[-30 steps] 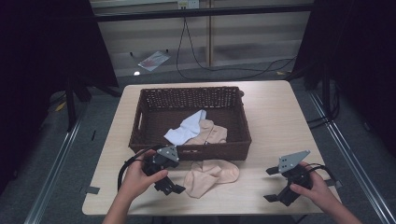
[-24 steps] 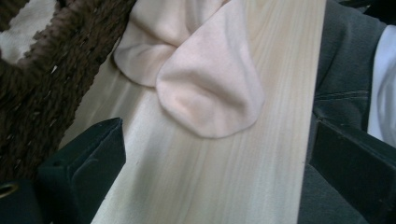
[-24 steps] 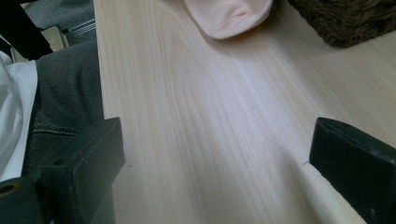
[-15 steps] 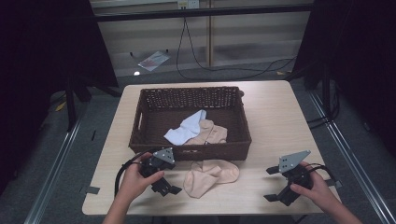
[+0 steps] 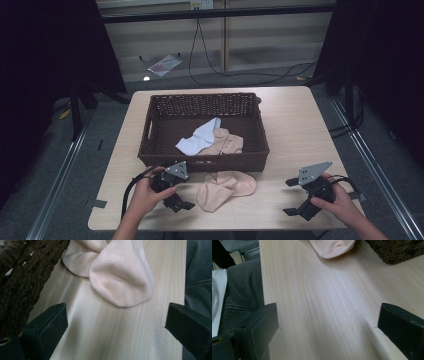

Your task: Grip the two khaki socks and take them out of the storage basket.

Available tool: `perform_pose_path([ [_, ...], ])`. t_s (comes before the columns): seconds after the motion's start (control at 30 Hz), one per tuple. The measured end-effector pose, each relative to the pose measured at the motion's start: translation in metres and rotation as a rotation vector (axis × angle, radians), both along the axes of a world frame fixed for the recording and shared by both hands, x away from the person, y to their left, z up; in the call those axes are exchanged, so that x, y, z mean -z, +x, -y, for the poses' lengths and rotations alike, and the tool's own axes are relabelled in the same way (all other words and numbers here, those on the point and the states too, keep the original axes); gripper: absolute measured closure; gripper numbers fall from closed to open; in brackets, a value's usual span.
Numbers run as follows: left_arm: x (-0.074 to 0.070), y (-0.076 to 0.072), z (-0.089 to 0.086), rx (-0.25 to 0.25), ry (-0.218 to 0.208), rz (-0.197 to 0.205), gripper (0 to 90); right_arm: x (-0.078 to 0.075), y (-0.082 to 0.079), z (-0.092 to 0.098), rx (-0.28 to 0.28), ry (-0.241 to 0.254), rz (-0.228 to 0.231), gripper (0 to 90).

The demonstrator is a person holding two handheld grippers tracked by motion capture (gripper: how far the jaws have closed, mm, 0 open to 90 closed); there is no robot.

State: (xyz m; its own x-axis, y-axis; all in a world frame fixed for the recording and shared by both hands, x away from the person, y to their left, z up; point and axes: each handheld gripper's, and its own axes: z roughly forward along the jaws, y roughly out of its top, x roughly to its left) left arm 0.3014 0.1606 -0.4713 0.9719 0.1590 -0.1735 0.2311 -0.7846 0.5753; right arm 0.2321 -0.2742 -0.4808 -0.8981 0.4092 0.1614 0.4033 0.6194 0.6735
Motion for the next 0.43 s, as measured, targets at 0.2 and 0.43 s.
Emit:
perform_pose_path([
  [0.2,0.0049,-0.0003,0.0019,0.011,0.019,0.000,4.1,-0.0001,0.0006,-0.0001,0.003,0.000,0.004,3.0],
  [0.43,0.0021,-0.0014,0.0041,0.011,0.002,0.005,3.8,0.0002,0.0004,-0.0002,-0.003,0.000,0.003,2.9],
])
